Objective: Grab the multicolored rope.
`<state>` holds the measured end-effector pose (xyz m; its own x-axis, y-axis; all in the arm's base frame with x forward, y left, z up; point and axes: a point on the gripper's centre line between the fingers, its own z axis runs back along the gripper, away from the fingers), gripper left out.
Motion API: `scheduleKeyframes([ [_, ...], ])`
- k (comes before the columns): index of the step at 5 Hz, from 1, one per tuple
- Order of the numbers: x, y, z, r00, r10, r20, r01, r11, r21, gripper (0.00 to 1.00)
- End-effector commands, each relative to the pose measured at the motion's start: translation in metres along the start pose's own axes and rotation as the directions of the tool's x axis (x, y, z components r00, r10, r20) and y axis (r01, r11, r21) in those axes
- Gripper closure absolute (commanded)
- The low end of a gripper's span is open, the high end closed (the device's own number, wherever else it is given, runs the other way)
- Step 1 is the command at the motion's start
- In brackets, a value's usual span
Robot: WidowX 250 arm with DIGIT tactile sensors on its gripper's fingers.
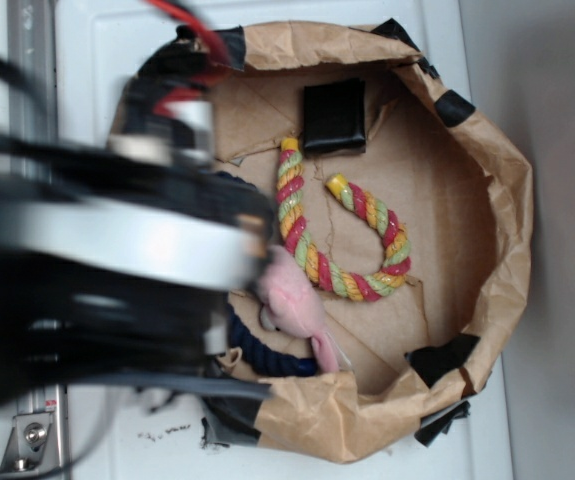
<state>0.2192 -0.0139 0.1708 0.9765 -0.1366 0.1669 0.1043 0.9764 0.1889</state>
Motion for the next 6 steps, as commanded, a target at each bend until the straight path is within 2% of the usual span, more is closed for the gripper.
scheduleKeyframes([
  [1, 0.06, 0.023, -0.084, 0.961, -0.271, -0.049, 0.272, 0.962, 0.021, 0.0],
  [2, 0.071, 0.017, -0.118, 0.965, -0.24, -0.108, 0.242, 0.97, 0.009, 0.0],
  [3, 0.073, 0.02, -0.134, 0.964, -0.231, -0.133, 0.23, 0.973, -0.026, 0.0],
  [4, 0.067, 0.001, -0.154, 0.946, -0.267, -0.186, 0.267, 0.963, -0.021, 0.0],
  [5, 0.057, -0.022, -0.171, 0.92, -0.319, -0.229, 0.303, 0.947, -0.104, 0.0],
  [6, 0.043, -0.043, -0.161, 0.904, -0.386, -0.186, 0.338, 0.909, -0.243, 0.0],
])
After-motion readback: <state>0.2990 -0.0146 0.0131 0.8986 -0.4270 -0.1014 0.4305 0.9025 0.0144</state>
